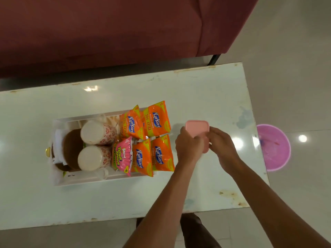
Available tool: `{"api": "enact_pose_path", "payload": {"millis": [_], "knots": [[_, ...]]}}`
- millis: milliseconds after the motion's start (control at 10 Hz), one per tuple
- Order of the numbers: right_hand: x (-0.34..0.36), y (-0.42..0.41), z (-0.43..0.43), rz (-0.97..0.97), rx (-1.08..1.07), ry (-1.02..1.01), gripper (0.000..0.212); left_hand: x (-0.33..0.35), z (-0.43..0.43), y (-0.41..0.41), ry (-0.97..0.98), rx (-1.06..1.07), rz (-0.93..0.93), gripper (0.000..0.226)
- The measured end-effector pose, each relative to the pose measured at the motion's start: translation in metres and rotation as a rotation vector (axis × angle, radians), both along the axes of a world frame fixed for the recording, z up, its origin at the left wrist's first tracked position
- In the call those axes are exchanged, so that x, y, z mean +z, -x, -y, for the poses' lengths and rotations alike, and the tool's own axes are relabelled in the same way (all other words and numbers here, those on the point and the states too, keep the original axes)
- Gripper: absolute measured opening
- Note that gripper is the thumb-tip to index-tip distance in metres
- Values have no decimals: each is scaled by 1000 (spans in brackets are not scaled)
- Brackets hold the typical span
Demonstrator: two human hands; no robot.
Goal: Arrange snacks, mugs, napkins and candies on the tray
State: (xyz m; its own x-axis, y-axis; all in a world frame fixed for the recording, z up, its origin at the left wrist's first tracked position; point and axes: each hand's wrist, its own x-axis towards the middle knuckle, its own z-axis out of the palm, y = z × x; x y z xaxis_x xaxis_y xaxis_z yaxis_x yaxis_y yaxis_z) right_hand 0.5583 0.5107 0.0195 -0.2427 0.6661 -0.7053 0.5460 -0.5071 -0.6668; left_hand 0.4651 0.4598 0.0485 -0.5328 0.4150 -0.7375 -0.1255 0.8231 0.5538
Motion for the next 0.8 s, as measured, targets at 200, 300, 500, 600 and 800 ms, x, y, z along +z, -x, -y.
{"api": "enact_pose_path", "payload": {"millis": [200, 300, 500, 600, 800], "knots": [[-15, 0, -8, 25, 113, 51, 47, -14, -9, -6, 9, 70, -37, 63], [-19, 0, -11, 14, 129, 58, 53, -16, -9, -8, 3, 77, -56, 66], [-22, 0, -9, -17, 96, 35, 48, -9, -4, -8, -39, 80, -57, 67], [-14, 0, -6, 80, 72, -124, 44, 5, 7, -3, -126, 2, -132, 68], [30, 24, 16, 199, 312, -642, 51, 44, 63, 43, -326, -335, -548, 63]]}}
